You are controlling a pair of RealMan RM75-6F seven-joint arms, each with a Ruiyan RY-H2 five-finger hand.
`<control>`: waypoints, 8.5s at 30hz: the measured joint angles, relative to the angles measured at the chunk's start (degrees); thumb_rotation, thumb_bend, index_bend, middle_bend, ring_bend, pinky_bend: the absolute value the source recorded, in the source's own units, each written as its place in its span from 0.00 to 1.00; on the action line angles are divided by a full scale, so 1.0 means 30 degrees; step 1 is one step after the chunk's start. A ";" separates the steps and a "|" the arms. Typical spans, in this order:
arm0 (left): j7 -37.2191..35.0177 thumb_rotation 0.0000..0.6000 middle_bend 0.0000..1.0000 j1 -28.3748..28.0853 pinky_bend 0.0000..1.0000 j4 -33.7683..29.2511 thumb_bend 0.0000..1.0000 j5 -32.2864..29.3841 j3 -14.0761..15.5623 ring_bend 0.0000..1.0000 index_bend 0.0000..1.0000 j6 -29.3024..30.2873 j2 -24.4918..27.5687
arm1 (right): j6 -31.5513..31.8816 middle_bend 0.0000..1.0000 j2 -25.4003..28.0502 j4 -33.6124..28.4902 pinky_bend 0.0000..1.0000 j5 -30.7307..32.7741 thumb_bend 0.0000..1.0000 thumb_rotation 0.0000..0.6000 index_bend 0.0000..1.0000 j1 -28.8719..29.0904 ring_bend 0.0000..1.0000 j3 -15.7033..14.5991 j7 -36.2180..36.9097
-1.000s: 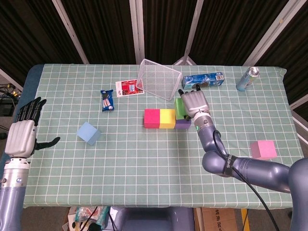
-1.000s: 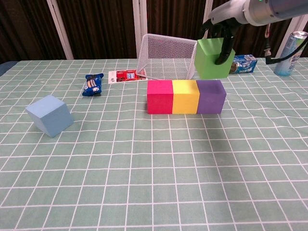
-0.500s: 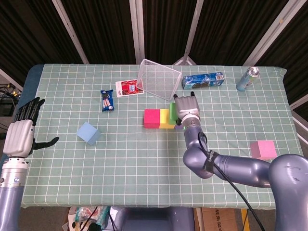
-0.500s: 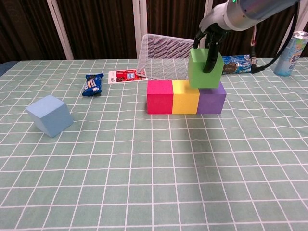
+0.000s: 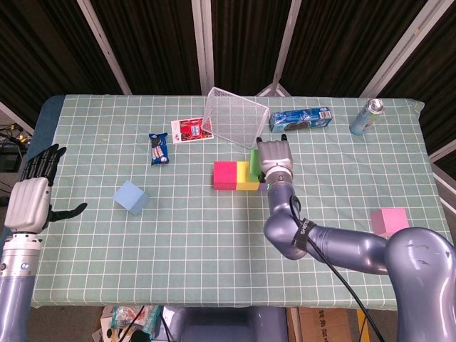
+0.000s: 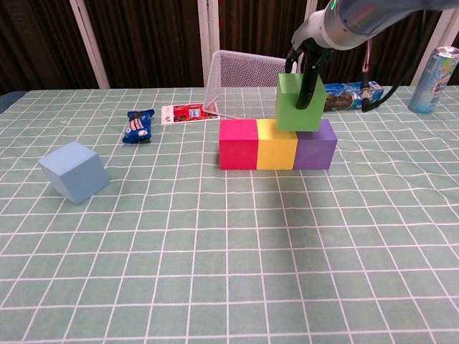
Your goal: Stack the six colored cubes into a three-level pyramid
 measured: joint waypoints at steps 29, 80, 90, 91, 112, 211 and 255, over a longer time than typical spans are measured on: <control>0.0143 1.00 0.00 -0.0072 0.00 0.0158 0.10 -0.0061 0.0078 0.00 0.00 0.0010 -0.0144 | -0.1050 0.41 -0.0522 0.0870 0.00 -0.1326 0.29 1.00 0.13 -0.1086 0.29 0.0577 -0.0266; 0.0184 1.00 0.00 -0.0028 0.00 0.0127 0.10 0.0088 0.0137 0.00 0.00 0.0162 -0.0140 | -0.1374 0.41 -0.0463 0.0860 0.00 -0.2053 0.29 1.00 0.13 -0.1368 0.29 0.0166 -0.1107; 0.0187 1.00 0.00 -0.0030 0.00 0.0132 0.10 0.0090 0.0140 0.00 0.00 0.0157 -0.0142 | -0.1378 0.41 -0.0499 0.0858 0.00 -0.2084 0.29 1.00 0.13 -0.1394 0.29 0.0200 -0.1039; 0.0196 1.00 0.00 -0.0029 0.00 0.0134 0.10 0.0096 0.0146 0.00 0.00 0.0159 -0.0140 | -0.1375 0.41 -0.0509 0.0867 0.00 -0.2109 0.29 1.00 0.13 -0.1399 0.29 0.0210 -0.1018; 0.0149 1.00 0.00 -0.0007 0.00 0.0064 0.10 0.0119 0.0124 0.00 0.00 0.0186 -0.0075 | -0.1186 0.36 -0.0592 0.0724 0.00 -0.2513 0.29 1.00 0.11 -0.1533 0.29 0.0243 -0.0684; 0.5527 1.00 0.05 -0.5143 0.01 0.5763 0.04 -0.2634 0.1654 0.00 0.00 -0.8773 -0.0640 | 0.7215 0.00 0.3984 -0.4526 0.00 -2.3891 0.24 1.00 0.00 -1.8565 0.00 -0.3830 1.7814; 0.5095 1.00 0.47 -0.8808 0.01 0.9879 0.26 -0.5161 0.3394 0.07 0.01 -1.1802 -0.4001 | 0.5824 0.00 0.3690 -0.4551 0.00 -2.4584 0.24 1.00 0.00 -1.9971 0.00 -0.1906 1.7719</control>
